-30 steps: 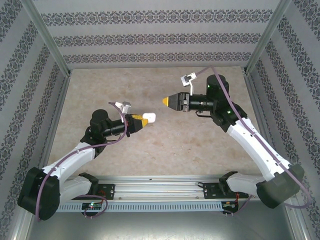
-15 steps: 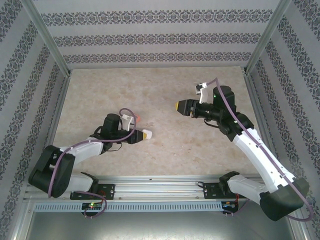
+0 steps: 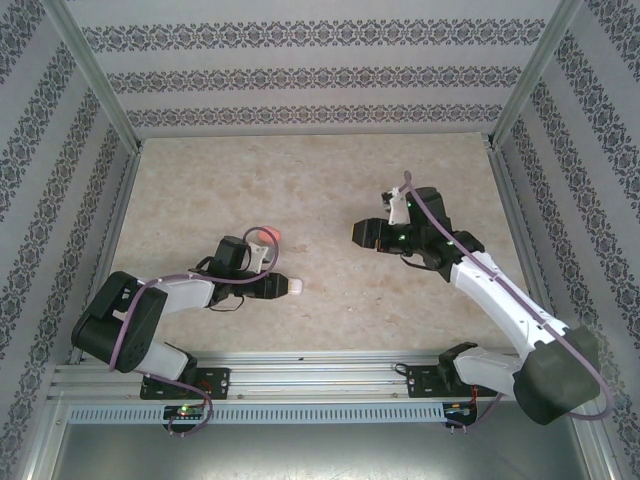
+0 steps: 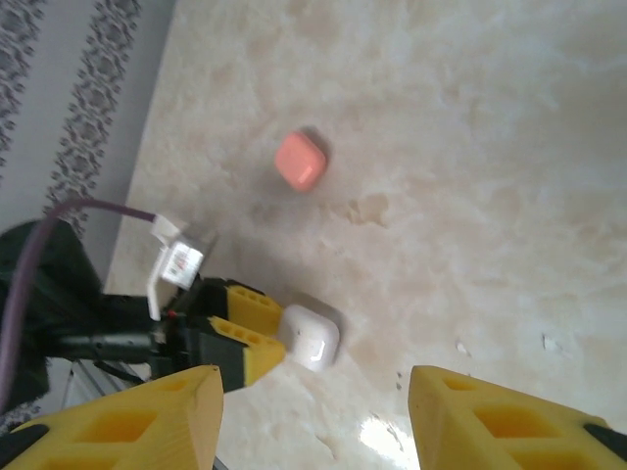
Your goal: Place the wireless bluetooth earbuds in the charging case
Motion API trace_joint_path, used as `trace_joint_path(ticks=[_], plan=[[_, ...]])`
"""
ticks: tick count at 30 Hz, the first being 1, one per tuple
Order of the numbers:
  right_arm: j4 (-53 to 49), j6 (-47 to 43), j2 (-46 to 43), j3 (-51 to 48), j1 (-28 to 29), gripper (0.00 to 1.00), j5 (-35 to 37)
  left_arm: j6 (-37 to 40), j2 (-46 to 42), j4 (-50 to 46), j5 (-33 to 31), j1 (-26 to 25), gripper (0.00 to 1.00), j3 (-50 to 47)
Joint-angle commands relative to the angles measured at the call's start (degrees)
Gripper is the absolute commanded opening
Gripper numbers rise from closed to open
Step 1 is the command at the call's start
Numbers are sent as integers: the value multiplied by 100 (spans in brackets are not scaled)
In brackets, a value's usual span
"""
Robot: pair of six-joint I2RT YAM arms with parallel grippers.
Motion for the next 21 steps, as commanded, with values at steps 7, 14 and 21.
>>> trace_joint_path(ticks=[7,14,21], plan=[[-317,-210,-9,6,108,52,713,511,-582,-1196,-635,-46,68,404],[-793,-743,-719,-7,-69,67,2076,1138,-1368,-2248,-1578,-16,85,996],[-626,-1257,-1749,-541,-458,98,4476,2079,-1887,-2411,-2678,142,100,1653]])
